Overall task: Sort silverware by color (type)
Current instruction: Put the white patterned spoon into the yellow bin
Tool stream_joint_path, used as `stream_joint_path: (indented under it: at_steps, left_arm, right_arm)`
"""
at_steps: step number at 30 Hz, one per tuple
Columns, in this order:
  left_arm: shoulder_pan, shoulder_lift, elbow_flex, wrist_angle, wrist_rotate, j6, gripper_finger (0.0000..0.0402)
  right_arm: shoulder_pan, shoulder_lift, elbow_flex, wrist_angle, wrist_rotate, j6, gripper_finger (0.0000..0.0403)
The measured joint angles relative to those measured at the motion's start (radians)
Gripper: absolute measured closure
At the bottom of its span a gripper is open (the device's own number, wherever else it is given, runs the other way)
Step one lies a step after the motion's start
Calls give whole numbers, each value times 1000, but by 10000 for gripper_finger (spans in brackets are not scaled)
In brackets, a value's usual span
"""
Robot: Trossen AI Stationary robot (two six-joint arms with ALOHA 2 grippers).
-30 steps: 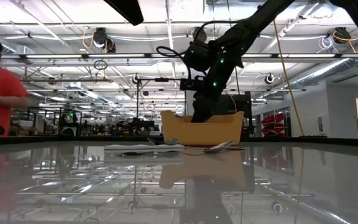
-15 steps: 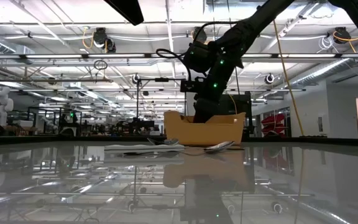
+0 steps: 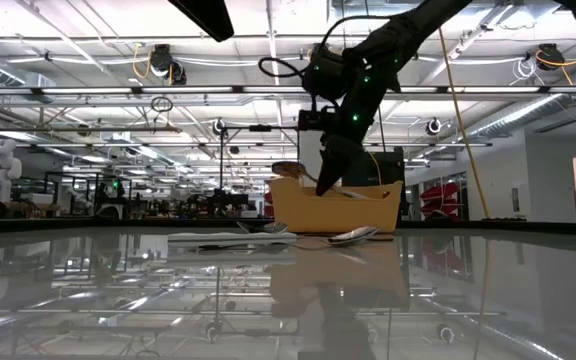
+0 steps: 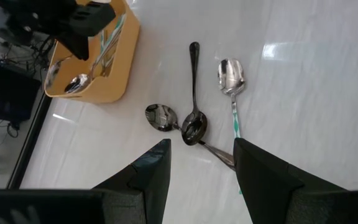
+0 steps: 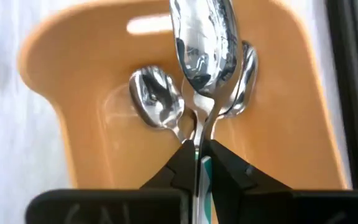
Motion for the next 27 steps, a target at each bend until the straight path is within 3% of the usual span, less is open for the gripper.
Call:
stream_joint_path:
  at_steps: [8,14,21,27]
  left_arm:
    - [1,0,0,2,0,0,227]
    - [9,0,0,6,0,0,227]
    - [23,0,0,31,0,17,227]
    - [23,1,0,40,7,28,227]
  right_arm:
    - [-10,-38,0,-81,-14,7,365]
    - [-48,-38,0,-158,-134,-6,378]
    - [-58,-38,0,-153,-264,10,363]
    - [-62,-38,6,-163,-263,28,374]
